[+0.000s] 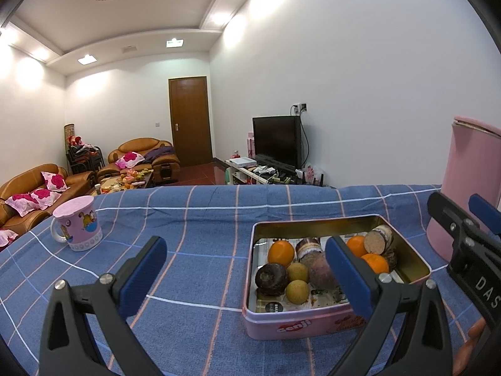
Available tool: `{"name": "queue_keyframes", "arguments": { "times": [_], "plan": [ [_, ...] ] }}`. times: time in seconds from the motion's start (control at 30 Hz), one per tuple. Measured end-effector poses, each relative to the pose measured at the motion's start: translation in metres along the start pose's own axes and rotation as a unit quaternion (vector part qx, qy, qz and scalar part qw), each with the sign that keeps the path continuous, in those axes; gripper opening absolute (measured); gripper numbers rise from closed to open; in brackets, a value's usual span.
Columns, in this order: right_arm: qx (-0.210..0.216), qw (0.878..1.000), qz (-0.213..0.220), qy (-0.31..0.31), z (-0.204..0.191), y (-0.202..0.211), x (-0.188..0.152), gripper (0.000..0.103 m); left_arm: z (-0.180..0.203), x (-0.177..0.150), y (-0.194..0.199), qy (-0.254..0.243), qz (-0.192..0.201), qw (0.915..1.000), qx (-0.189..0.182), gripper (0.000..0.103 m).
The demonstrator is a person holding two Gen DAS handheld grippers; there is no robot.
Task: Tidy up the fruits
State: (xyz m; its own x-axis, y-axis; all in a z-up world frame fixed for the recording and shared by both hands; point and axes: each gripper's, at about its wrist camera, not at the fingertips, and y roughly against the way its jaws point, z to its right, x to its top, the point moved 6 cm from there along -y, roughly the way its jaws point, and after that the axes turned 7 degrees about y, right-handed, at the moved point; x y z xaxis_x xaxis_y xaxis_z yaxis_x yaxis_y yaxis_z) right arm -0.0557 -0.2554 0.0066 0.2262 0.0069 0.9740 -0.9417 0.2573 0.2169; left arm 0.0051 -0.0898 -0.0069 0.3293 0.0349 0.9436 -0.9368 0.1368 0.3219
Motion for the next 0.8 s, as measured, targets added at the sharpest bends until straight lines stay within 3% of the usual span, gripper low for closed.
{"name": "queue_keyframes", "arguments": {
  "times": [0.8],
  "plan": [
    [-0.006, 1.000, -0.006, -0.001, 0.0029, -0.0004, -0.0003, 0.077, 0.0009, -0.0024, -0.0024, -0.004, -0.016, 0.9999, 0.003, 0.103]
  ]
}}
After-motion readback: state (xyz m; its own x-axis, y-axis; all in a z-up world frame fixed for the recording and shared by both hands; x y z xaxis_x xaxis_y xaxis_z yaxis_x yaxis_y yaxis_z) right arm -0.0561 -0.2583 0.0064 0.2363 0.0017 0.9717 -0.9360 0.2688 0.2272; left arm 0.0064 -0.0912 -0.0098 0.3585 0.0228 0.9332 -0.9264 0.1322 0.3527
